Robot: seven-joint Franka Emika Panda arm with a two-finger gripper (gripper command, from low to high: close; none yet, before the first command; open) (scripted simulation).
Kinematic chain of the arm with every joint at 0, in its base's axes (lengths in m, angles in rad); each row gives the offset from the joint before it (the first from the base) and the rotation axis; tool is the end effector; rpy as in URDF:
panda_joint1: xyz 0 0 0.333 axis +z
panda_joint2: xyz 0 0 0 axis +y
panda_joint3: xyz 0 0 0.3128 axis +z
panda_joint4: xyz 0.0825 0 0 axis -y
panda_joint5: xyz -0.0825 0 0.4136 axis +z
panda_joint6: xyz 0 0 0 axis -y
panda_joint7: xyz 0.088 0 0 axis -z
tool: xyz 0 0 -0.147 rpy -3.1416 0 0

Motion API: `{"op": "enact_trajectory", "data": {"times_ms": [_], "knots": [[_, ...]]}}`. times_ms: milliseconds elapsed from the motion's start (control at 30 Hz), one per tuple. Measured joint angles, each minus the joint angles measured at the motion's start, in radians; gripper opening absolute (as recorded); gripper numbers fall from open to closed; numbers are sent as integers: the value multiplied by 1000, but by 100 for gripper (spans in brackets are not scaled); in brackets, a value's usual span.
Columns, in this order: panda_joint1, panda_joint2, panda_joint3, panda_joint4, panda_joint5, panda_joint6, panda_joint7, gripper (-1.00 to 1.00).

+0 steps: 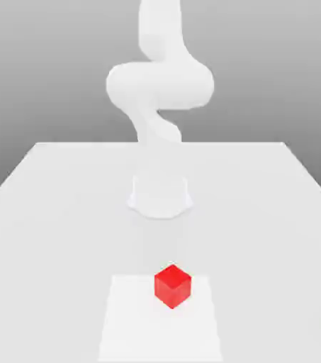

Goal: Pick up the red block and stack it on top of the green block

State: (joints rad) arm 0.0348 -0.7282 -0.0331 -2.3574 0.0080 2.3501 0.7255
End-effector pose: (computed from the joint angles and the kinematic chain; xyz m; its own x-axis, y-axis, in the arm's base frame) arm 0.4344 -0.0018 0.6271 0.5687 -0.6726 0.4735 -0.4915 -0.7395 -0.4601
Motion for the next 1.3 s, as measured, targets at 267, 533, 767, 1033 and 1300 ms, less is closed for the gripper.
{"op": "enact_trajectory", "data": {"times_ms": [267,533,767,1033,1300], "knots": [[116,277,-95,-208,27,185,-278,0],[184,586,-128,-431,9,391,-551,0],[177,830,-98,-471,49,583,-667,0],[122,942,-30,-457,101,676,-703,-100],[135,807,-63,-475,20,563,-646,-100]]}}
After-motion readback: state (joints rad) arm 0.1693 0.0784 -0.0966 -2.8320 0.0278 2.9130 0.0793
